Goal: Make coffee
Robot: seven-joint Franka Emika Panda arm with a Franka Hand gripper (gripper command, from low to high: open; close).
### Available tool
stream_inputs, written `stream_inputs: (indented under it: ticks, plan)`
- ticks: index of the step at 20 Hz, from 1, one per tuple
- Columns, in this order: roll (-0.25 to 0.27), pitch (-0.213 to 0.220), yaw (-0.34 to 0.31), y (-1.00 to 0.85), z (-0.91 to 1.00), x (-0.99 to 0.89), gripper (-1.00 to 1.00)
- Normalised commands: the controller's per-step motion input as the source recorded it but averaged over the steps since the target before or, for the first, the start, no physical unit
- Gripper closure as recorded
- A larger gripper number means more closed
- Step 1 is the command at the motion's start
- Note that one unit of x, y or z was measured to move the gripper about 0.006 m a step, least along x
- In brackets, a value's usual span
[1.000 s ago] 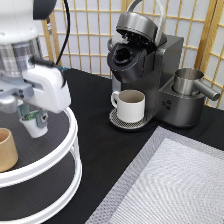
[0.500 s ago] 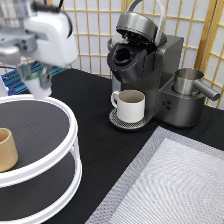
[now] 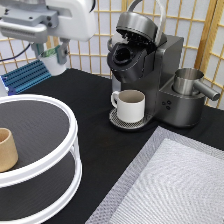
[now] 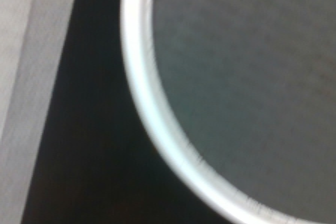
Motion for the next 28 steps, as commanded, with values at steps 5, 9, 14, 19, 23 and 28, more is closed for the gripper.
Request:
stream_inputs:
  ticks: [5,9,14,19,23,28]
  plan:
    - [0.303,0.0,0.024,-0.07,0.5,0.5,1.0]
    - [0.338,0.037,-0.01,-0.14,0.36,0.52,1.0]
    - [0.284,0.137,-0.148,0.16,0.12,0.35,1.0]
    - [0.206,0.145,-0.183,0.31,0.14,0.18,1.0]
    - [0.115,0.127,-0.175,0.37,0.31,0.18,1.0]
    - [0.026,0.099,-0.137,0.57,0.44,0.24,1.0]
